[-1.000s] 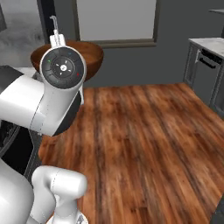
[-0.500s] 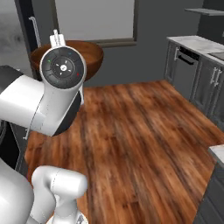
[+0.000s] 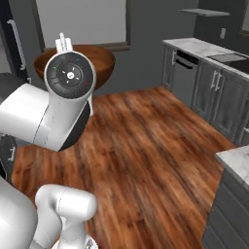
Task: Move the bowls from the cabinet to the plates on the dining table.
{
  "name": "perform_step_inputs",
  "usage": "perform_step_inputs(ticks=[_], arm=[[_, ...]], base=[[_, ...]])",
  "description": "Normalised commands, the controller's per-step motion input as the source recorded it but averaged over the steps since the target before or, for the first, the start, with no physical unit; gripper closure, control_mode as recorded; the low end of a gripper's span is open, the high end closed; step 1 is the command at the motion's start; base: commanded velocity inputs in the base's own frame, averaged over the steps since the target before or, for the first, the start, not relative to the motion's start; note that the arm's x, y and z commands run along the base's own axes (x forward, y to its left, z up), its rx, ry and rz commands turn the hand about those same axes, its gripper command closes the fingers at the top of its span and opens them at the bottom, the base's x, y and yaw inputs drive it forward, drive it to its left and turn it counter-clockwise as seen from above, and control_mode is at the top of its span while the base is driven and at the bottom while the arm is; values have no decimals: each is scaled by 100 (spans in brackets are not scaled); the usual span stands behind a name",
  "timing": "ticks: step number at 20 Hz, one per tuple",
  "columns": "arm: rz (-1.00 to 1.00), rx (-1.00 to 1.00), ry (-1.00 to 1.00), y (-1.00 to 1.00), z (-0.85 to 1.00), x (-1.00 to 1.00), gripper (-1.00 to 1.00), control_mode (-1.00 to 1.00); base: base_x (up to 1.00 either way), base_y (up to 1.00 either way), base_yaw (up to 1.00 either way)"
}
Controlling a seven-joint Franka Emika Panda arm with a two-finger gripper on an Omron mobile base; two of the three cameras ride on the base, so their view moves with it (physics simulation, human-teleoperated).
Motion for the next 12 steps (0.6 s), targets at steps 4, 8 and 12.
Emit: perform_step_inputs(ticks=[4, 8, 12], arm=[[0, 0, 0, 0, 0, 0, 100, 100], [0, 0, 0, 0, 0, 0, 100, 100], [0, 0, 0, 0, 0, 0, 100, 100]], base=[[0, 0, -25], [0, 0, -25], [0, 0, -25]])
